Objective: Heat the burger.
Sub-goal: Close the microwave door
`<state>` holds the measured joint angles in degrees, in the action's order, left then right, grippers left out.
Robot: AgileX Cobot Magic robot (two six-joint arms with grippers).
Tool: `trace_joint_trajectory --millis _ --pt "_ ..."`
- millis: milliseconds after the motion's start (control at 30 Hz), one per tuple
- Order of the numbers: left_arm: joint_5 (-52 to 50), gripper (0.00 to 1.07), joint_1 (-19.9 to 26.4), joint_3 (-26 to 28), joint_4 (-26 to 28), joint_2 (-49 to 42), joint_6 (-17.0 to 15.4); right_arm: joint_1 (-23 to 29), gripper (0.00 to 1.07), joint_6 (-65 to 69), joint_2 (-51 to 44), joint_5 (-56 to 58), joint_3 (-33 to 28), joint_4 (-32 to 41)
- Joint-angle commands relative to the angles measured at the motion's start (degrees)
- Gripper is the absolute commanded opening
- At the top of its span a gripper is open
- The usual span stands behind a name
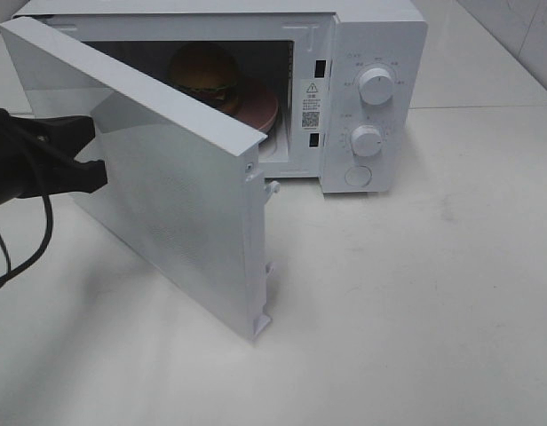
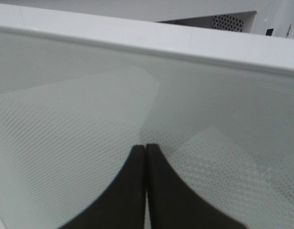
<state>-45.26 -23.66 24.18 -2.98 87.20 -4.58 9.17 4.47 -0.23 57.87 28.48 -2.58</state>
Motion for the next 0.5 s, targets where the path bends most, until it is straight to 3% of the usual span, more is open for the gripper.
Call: trace_joint_trajectory --millis 33,367,500 --pt "-1.03 0.0 -2.92 2.75 4.87 2.18 1.38 -0.46 0.76 0.06 -1.66 -0.74 -0.06 0.23" --pt "-0.86 0.0 -8.59 8.77 12.43 7.22 5.16 -0.46 0.76 0.06 -1.66 -0.74 -0.06 0.23" --pt "-0.57 0.0 -11.4 12.61 17.82 10.14 8.37 -0.46 0.76 0.06 -1.66 -0.74 -0.06 0.23"
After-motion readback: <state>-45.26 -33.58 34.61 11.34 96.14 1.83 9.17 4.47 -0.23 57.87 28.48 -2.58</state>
